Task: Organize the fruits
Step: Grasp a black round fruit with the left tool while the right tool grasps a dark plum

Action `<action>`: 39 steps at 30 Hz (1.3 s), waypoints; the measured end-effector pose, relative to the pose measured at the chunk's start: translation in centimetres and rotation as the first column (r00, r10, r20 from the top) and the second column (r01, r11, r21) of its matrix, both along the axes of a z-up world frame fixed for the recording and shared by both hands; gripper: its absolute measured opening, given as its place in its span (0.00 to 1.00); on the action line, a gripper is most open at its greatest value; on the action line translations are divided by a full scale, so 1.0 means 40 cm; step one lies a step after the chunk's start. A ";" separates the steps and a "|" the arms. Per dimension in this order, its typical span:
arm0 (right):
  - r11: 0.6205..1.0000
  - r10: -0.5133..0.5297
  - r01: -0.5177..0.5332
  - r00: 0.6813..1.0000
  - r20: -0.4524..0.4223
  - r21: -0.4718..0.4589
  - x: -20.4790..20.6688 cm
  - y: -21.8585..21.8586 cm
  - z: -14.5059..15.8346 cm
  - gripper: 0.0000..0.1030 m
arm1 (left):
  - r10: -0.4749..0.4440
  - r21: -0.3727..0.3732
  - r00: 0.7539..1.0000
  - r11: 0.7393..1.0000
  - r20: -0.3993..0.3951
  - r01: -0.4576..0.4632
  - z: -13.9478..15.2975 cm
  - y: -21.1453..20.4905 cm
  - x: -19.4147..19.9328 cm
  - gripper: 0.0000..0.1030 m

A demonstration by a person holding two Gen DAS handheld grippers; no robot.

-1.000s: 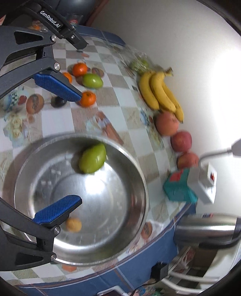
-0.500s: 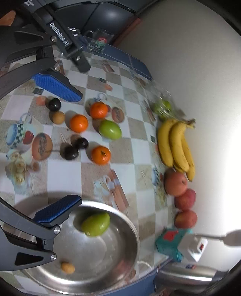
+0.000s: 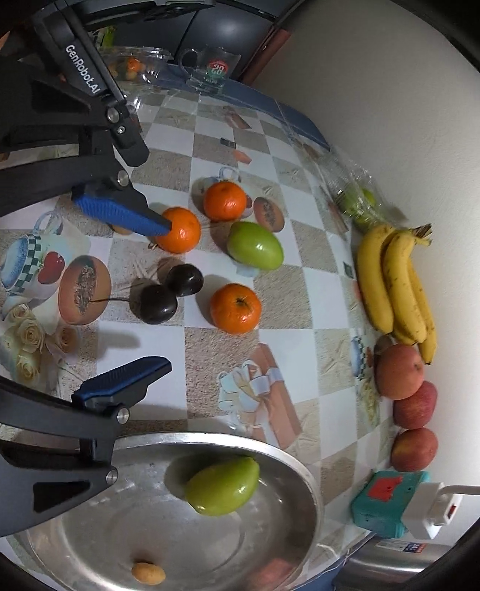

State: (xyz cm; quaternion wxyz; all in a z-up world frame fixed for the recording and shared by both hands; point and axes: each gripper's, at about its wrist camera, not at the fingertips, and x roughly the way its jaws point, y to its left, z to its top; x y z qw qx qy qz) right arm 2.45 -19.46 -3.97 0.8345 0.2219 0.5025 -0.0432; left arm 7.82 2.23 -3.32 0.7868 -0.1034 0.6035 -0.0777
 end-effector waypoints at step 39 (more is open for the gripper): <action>0.999 0.048 -0.048 0.998 -0.047 0.011 0.035 0.017 -0.051 0.47 | 0.074 -0.161 0.988 0.982 -0.138 -0.096 -0.057 -0.003 0.008 0.33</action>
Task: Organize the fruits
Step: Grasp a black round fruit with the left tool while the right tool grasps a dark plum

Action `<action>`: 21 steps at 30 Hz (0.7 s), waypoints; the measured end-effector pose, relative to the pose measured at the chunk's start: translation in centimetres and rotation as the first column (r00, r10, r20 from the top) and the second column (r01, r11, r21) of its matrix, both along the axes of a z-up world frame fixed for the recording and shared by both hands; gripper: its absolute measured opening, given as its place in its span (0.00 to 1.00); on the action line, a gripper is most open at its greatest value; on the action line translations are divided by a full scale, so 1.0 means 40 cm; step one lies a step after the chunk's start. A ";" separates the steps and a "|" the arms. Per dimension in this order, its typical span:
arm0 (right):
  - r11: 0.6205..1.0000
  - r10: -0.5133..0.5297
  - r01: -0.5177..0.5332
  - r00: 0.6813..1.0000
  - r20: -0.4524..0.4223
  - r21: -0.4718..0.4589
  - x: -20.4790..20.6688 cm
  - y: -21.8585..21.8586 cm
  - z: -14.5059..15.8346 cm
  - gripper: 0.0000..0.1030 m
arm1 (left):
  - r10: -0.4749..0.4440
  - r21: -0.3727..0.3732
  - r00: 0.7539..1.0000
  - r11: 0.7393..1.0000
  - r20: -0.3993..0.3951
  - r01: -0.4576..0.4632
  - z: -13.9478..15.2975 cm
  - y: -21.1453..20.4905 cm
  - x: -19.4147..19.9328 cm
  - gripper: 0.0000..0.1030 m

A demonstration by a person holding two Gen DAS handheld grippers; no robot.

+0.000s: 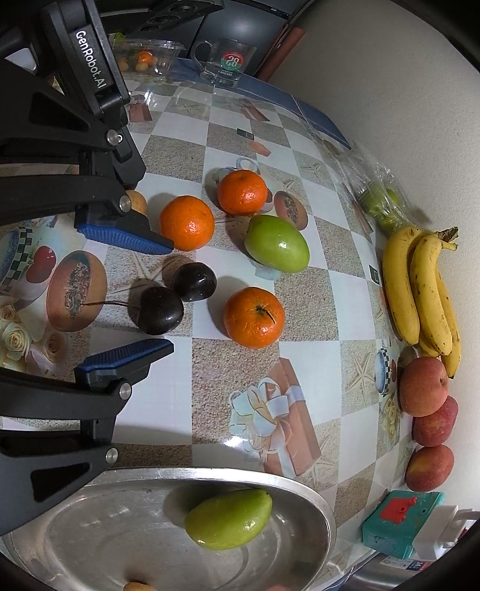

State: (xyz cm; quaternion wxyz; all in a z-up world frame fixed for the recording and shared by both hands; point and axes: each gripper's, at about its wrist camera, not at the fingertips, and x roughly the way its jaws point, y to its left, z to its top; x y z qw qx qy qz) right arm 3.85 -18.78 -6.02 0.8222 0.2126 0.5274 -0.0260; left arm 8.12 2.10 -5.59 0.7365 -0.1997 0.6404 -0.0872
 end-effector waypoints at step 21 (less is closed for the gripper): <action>0.999 -0.035 0.035 0.999 -0.003 0.022 -0.013 -0.021 0.003 0.26 | 0.022 -0.004 1.000 1.000 -0.012 -0.022 -0.002 0.007 0.000 0.28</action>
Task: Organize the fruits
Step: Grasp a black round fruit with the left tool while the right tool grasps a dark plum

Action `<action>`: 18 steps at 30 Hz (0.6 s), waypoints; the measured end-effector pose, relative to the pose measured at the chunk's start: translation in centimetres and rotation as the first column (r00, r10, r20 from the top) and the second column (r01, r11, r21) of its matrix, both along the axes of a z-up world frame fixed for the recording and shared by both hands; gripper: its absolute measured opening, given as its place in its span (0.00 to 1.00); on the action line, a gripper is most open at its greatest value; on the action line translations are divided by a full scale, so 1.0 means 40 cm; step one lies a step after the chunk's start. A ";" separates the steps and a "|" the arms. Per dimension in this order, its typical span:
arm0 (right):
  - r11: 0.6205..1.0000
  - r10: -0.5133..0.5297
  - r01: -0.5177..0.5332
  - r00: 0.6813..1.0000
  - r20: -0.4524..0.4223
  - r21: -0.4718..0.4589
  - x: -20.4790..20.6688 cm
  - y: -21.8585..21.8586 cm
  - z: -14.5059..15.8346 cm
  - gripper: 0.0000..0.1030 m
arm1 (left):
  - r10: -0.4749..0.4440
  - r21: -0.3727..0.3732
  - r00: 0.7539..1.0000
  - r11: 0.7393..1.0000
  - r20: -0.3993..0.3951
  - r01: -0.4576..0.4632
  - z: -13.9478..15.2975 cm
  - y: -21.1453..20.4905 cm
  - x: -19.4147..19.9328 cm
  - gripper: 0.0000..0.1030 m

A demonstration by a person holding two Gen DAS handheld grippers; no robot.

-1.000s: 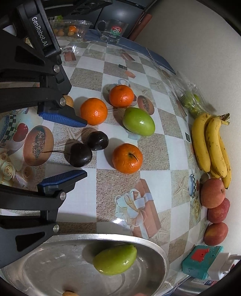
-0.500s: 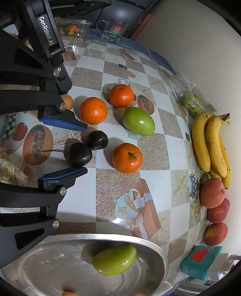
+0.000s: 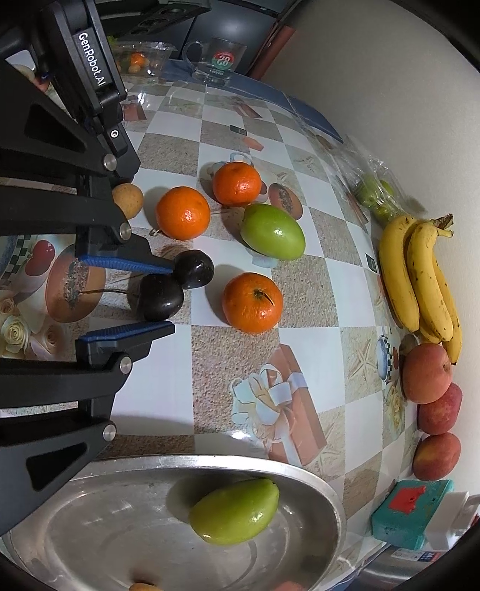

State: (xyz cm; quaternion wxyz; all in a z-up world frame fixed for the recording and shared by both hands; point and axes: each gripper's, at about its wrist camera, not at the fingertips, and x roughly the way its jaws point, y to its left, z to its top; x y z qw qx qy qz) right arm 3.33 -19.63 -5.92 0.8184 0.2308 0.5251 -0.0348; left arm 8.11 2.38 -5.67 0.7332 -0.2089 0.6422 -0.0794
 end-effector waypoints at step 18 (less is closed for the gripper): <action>0.998 -0.028 0.028 1.000 -0.011 0.054 -0.022 -0.018 0.028 0.25 | 0.036 0.007 0.998 0.999 0.049 -0.037 0.030 0.022 -0.001 0.28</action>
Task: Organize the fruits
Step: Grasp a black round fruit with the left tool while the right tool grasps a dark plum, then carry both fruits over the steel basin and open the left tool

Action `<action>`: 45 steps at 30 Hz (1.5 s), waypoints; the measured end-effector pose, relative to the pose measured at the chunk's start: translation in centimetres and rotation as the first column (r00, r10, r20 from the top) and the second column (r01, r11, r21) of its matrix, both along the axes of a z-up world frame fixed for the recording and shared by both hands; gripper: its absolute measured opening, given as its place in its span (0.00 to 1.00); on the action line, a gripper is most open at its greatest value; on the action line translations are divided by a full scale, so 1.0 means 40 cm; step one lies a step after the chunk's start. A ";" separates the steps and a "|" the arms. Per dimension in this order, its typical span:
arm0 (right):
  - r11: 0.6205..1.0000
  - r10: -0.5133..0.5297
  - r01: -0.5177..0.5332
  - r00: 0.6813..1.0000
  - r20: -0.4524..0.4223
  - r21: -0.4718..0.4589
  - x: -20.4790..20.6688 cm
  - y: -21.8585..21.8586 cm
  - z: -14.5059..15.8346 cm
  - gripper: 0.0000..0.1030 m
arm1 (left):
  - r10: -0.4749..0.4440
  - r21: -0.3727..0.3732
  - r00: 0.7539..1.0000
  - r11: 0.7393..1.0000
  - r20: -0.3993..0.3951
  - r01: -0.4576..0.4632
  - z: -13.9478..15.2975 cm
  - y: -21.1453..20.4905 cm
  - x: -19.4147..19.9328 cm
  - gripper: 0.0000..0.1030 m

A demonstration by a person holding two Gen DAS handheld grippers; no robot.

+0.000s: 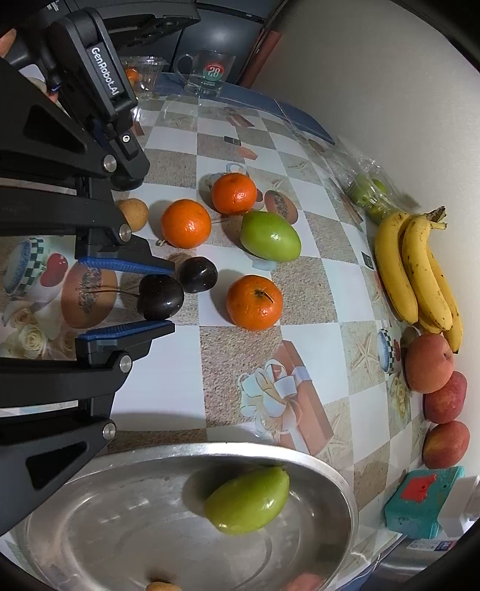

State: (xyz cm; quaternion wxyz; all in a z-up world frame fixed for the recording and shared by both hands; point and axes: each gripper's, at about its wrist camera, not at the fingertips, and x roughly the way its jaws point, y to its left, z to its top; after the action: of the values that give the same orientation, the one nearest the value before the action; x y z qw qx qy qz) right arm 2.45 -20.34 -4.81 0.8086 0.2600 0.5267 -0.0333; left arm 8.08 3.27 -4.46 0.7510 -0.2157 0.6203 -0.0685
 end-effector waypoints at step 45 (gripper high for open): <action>0.888 -0.451 0.452 0.892 0.034 -0.083 -0.253 -0.348 0.105 0.25 | -0.401 0.034 0.885 0.914 0.237 0.405 0.115 -0.386 -0.109 0.28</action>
State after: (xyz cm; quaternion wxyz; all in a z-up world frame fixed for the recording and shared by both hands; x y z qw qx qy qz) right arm -7.66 -34.28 -0.62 0.7930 0.3393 0.4444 -0.2420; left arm 3.70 -12.16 0.14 0.7877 -0.0786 0.5561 -0.2531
